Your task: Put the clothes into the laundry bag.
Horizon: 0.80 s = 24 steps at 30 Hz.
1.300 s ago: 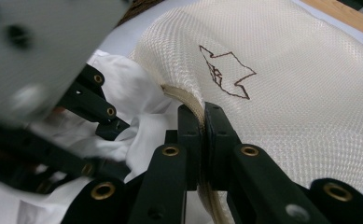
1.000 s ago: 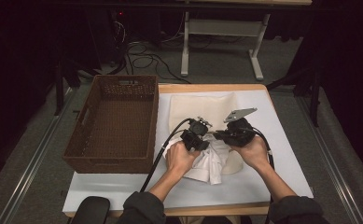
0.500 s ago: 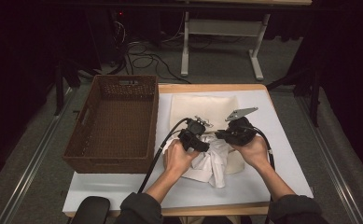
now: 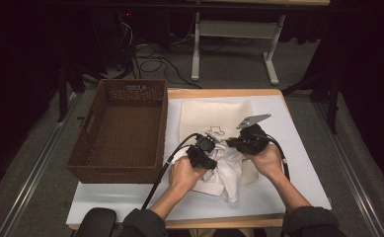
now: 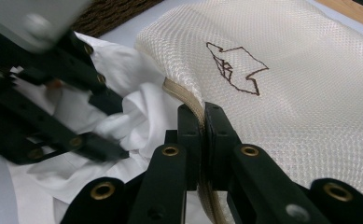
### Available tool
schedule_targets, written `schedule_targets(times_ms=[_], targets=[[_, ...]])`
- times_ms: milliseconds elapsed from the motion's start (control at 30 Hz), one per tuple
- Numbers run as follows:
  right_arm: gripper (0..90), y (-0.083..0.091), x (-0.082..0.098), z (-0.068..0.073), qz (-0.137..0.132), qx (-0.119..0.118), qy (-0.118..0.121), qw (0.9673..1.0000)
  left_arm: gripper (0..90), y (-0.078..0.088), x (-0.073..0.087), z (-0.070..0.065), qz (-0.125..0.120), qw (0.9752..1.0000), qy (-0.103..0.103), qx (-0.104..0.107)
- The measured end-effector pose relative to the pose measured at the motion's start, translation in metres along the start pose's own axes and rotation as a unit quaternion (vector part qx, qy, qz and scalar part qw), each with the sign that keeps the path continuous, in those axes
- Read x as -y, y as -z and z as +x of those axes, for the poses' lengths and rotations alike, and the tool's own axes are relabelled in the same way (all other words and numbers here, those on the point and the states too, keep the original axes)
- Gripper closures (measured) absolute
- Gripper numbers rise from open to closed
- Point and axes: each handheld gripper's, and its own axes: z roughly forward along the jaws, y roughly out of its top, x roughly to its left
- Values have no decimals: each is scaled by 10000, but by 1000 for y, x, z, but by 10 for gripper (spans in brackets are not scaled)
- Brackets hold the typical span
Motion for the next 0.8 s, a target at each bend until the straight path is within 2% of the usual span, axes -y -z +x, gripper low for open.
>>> schedule_targets(times_ms=[67,100,167,300,400,467,533,633,667,700,733,800], targets=[[876,-1,0,0,16,-5,44,10000,761,1,-1,1,-64,9999,24,81],[876,-2,0,0,0,-25,43,10000,803,4,-2,3,-182,9996,123,172],[877,-2,-1,1,18,-35,90,10000,818,8,-4,4,-335,9989,214,232],[877,-2,-3,3,-29,-54,93,9999,824,10,-15,3,-428,9986,270,168],[878,1,-5,3,-91,-179,72,9998,826,3,-24,6,-405,9982,426,151],[878,2,-5,4,-80,-179,13,9998,826,-2,-27,9,-419,9976,553,67],[878,1,-4,4,-35,-171,115,9998,822,-5,-29,11,-482,9968,630,-35],[877,0,-4,5,4,-169,122,9998,777,-4,-28,11,-517,9969,583,-93],[877,-1,-4,4,10,-153,134,9998,740,-4,-28,10,-508,9972,547,-106],[877,-1,-3,4,-15,-152,110,9998,649,-2,-27,8,-490,9975,484,-139],[877,-1,-3,4,-15,-152,110,9998,649,2,-25,6,-490,9978,402,-179],[877,-1,-2,2,-25,-142,79,9999,573,8,-22,3,-521,9979,307,-219]])
